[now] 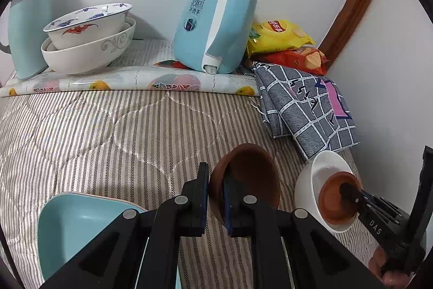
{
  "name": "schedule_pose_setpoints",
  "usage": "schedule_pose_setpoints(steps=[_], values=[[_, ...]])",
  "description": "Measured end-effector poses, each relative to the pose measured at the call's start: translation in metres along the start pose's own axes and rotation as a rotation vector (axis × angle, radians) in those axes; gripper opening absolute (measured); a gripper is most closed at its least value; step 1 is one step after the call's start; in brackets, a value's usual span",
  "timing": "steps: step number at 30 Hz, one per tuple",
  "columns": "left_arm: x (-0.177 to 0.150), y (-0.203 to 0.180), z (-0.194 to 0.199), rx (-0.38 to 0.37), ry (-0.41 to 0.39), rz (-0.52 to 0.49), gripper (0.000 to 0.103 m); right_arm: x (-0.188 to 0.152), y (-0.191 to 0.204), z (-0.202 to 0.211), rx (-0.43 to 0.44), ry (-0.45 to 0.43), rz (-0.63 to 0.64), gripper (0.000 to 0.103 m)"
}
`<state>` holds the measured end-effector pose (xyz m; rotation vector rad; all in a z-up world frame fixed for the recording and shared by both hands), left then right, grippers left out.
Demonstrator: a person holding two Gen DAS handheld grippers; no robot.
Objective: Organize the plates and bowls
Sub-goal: 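Lower the right gripper's brown bowl into the white bowl and open it while the left gripper holds its bowl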
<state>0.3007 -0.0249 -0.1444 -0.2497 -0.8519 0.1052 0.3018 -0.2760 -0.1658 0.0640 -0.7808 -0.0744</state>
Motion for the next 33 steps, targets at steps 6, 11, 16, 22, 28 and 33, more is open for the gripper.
schedule_pose_setpoints(steps=[6,11,16,22,28,33], values=[[0.0,-0.004,-0.002,0.004,-0.001,-0.023,0.01,-0.001,0.006,-0.012,0.012,0.017,0.01,0.009],[-0.001,-0.005,-0.006,0.003,0.005,-0.022,0.01,-0.004,0.006,-0.021,0.015,0.034,-0.004,0.009],[-0.001,-0.007,-0.008,0.0,0.007,-0.027,0.01,-0.005,0.008,-0.027,0.017,0.043,0.007,0.009],[-0.003,-0.009,-0.01,-0.004,0.013,-0.027,0.01,-0.004,0.011,-0.033,0.002,0.054,0.053,0.009],[-0.003,-0.012,-0.012,-0.011,0.014,-0.028,0.01,-0.005,0.016,-0.038,-0.044,0.071,0.14,0.012],[-0.004,-0.013,-0.012,-0.017,0.017,-0.032,0.01,-0.005,0.017,-0.039,-0.057,0.085,0.175,0.013]])
Point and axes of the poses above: each gripper's, at about its wrist camera, not at the fingertips, and z roughly against the way its jaws point, y to its left, x to its top, the point moved 5 cm from there along -z, roughly the way its jaws point, and after that the axes turned 13 degrees about -y, right-handed, at the moved point
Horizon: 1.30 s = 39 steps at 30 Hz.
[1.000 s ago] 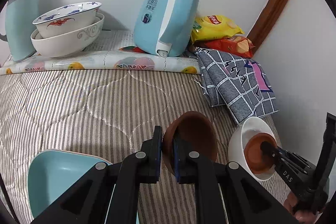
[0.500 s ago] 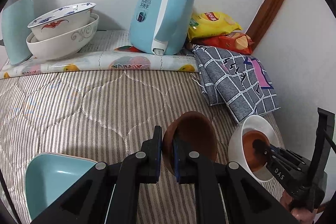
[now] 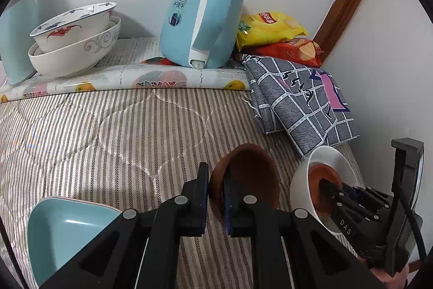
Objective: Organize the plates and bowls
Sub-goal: 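Lower the right gripper's brown bowl into the white bowl and open it while the left gripper holds its bowl, then lower the left gripper's brown bowl into the white bowl onto the other and open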
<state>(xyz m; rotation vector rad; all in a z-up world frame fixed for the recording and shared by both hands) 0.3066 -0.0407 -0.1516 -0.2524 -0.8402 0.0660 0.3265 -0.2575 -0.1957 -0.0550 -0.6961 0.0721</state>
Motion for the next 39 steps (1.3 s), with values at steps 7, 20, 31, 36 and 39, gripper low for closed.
schedule_pose_setpoints(steps=[7,20,31,36,39], values=[[0.0,-0.001,0.003,-0.008,-0.002,0.0,0.01,0.0,0.003,-0.001,-0.014,0.008,0.015,0.015],[0.001,-0.007,0.014,-0.025,-0.011,-0.004,0.01,0.003,-0.002,0.011,-0.008,-0.01,-0.025,0.027],[0.003,-0.023,0.038,-0.034,-0.039,-0.012,0.01,0.004,-0.012,0.051,0.031,-0.079,-0.092,0.033],[0.001,-0.037,0.051,-0.041,-0.059,-0.021,0.01,0.002,-0.02,0.074,0.039,-0.117,-0.111,0.033],[0.001,-0.045,0.056,-0.045,-0.065,-0.027,0.01,0.0,-0.027,0.086,0.033,-0.131,-0.114,0.033]])
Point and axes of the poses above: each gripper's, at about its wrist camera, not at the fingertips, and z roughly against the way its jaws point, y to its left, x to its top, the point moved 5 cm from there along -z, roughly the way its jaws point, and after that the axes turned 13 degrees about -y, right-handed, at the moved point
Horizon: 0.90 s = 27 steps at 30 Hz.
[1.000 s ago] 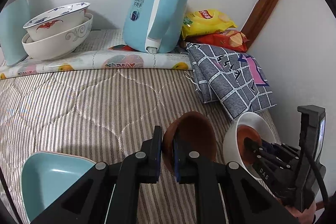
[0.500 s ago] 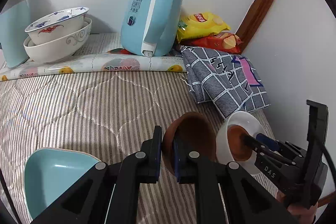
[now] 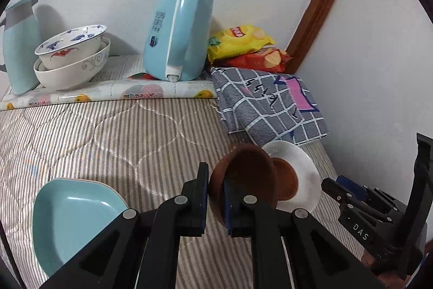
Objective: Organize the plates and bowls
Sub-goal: 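Lower the left gripper's brown bowl into the white bowl onto the other and open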
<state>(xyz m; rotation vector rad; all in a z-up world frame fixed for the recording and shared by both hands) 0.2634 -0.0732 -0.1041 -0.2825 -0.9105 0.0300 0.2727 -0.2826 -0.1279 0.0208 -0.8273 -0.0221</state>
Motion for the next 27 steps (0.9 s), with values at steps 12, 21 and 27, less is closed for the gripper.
schedule_pose_setpoints(steps=[12,21,27], values=[[-0.002,-0.027,-0.001,-0.01,0.006,-0.031,0.01,-0.006,-0.041,0.024,-0.029,-0.025,-0.06,0.033],[-0.004,-0.037,-0.015,-0.012,0.023,-0.047,0.01,-0.018,-0.065,0.022,-0.052,-0.011,-0.109,0.033],[-0.003,-0.042,-0.022,-0.026,0.019,-0.049,0.01,-0.027,-0.072,0.016,-0.058,0.009,-0.123,0.033]])
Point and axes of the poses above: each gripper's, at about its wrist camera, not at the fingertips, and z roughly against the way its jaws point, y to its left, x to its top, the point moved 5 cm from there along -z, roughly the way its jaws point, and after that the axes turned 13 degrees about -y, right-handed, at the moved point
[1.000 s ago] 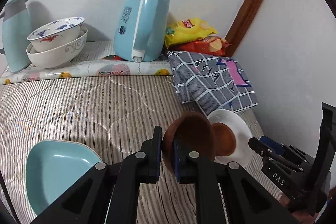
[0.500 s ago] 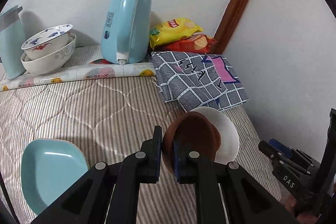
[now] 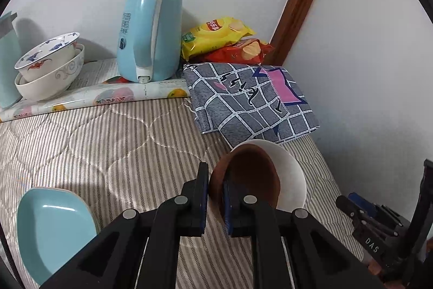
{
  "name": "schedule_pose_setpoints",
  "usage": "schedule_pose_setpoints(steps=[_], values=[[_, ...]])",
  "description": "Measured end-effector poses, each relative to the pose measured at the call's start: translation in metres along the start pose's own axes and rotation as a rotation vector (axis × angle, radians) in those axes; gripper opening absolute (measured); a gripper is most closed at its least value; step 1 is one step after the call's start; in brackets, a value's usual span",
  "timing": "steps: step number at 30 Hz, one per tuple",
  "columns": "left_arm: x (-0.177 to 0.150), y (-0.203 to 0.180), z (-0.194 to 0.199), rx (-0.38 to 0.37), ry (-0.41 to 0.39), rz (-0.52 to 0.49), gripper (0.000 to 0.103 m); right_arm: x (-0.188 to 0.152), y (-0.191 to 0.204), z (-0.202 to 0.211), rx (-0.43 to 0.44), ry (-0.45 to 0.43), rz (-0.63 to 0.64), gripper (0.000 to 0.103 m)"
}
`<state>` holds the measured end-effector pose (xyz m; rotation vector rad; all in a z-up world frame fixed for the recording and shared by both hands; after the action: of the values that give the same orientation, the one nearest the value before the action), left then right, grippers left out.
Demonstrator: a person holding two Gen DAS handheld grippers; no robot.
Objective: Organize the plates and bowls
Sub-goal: 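Lower the left gripper's brown bowl into the white bowl onto the other and open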
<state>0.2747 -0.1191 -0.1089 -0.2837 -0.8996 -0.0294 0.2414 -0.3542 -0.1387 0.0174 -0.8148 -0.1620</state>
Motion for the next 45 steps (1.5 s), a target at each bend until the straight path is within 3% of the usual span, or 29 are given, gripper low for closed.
schedule_pose_setpoints(steps=[4,7,15,24,45], values=[[-0.001,-0.003,-0.008,-0.022,0.014,0.01,0.01,-0.002,-0.002,0.0,0.003,-0.006,0.006,0.034],[-0.003,-0.011,-0.016,-0.024,0.027,-0.015,0.01,-0.003,-0.006,0.001,0.009,-0.03,0.006,0.041],[-0.012,-0.034,-0.042,-0.053,0.072,-0.044,0.01,-0.008,-0.015,-0.002,0.008,-0.026,-0.002,0.041],[-0.021,-0.033,-0.063,-0.045,0.106,-0.042,0.01,-0.012,-0.024,-0.007,0.006,-0.011,-0.011,0.041],[-0.029,-0.04,-0.083,-0.091,0.153,-0.027,0.01,-0.005,0.005,-0.016,0.078,-0.019,0.018,0.041]])
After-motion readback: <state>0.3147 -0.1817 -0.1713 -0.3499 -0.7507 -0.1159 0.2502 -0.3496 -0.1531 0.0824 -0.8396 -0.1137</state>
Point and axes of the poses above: each gripper's, at about its wrist camera, not at the fingertips, and z roughly against the way its jaws point, y to its left, x to its top, the point moved 5 cm from there along -z, roughly the way its jaws point, and after that the axes turned 13 degrees about -y, right-handed, at the moved point
